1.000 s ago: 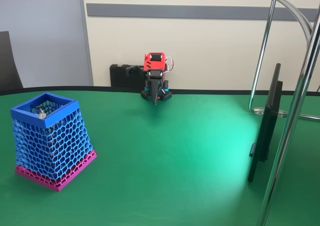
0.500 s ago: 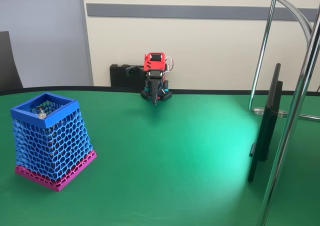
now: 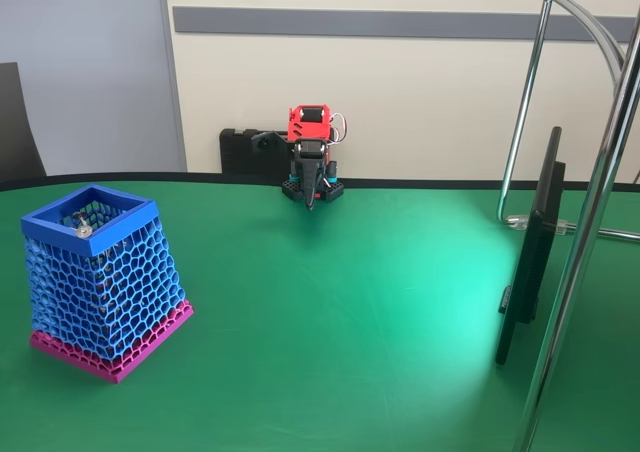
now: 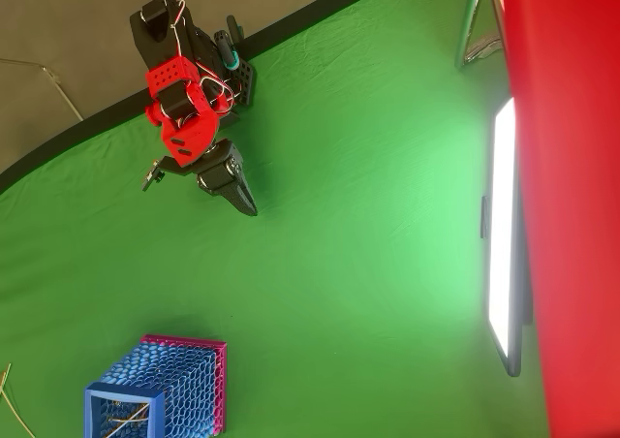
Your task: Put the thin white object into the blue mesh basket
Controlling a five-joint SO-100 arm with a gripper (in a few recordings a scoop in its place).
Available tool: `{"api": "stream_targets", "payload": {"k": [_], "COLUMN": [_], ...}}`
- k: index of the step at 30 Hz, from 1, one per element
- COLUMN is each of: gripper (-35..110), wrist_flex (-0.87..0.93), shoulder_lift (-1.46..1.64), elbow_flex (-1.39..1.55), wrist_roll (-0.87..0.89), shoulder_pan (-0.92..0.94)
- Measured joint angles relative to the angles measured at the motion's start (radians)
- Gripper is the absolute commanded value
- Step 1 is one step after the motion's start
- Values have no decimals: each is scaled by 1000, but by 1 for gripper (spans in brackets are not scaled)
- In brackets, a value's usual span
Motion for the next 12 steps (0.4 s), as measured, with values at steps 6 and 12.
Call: {"api": "stream_targets", "payload": {"k": [6, 12], "gripper": [1, 1], "wrist_flex": [0, 8], "shoulder_lift": [0, 0], "elbow_flex": [0, 0], "wrist_roll": [-15, -17], "shoulder_pan": [-15, -14]}}
